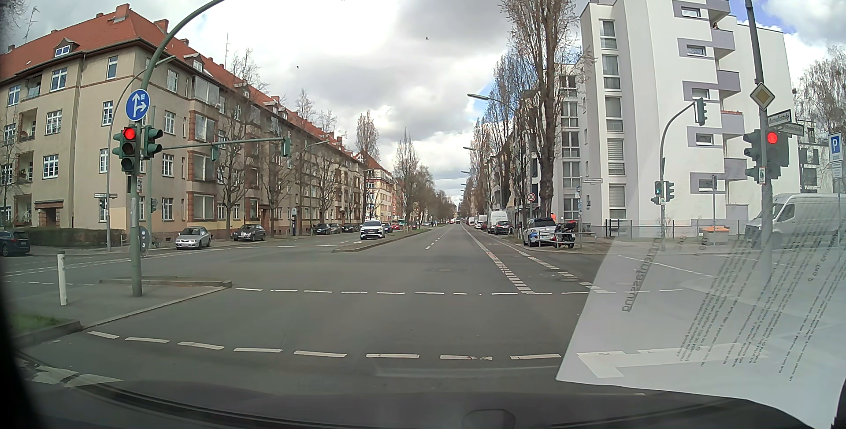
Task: Follow the waypoints while adhering to traffic rules and regulations
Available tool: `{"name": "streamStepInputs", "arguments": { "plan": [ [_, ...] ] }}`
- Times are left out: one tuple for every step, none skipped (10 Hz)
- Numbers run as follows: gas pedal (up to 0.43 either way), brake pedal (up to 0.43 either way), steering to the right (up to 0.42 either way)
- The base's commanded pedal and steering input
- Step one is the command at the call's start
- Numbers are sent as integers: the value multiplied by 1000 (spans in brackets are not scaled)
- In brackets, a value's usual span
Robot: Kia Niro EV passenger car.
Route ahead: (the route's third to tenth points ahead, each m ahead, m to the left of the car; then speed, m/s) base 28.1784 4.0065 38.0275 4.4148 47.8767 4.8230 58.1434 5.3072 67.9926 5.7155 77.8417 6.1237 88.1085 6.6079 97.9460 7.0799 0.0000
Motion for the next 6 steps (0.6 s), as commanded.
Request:
{"name": "streamStepInputs", "arguments": {
  "plan": [
    [0,439,-13],
    [0,439,-10],
    [0,439,-7],
    [0,378,-7],
    [0,213,-7],
    [0,43,-7]
  ]
}}
